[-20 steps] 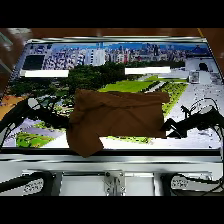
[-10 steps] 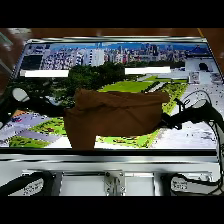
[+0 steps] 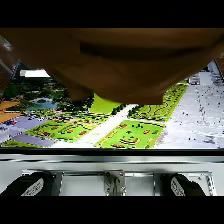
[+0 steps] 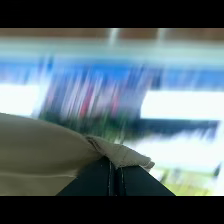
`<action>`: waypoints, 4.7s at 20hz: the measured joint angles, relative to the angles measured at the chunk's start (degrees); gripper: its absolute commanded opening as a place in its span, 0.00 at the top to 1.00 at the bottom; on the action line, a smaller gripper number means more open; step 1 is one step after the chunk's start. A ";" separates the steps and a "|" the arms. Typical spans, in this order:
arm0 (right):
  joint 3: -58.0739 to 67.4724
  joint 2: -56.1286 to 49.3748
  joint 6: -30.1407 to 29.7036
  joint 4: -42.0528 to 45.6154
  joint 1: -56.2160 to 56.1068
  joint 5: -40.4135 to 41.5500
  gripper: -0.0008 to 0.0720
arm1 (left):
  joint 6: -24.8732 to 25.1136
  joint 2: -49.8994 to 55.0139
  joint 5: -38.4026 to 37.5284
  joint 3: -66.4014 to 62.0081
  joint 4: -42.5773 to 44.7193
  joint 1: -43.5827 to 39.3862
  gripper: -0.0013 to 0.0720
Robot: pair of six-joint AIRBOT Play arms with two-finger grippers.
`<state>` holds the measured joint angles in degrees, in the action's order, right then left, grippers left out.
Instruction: Fold the shirts.
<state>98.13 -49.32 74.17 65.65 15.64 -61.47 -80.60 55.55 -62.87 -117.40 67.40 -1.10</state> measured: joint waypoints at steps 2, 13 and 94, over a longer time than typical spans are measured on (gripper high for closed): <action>4.07 5.40 2.36 2.38 -0.02 2.43 0.90 | -0.09 -4.74 3.80 -1.86 0.13 0.00 0.93; 8.15 12.00 5.44 11.96 -0.13 -13.60 0.90 | -0.24 -18.69 -3.93 5.09 6.60 -0.02 0.93; -66.86 -22.75 -3.96 -2.95 11.65 -4.46 0.90 | 10.95 15.78 -2.19 77.48 -12.92 14.99 0.93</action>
<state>31.27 -72.07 70.22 62.70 27.29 -65.93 -69.65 71.33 -65.06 -39.92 54.48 13.89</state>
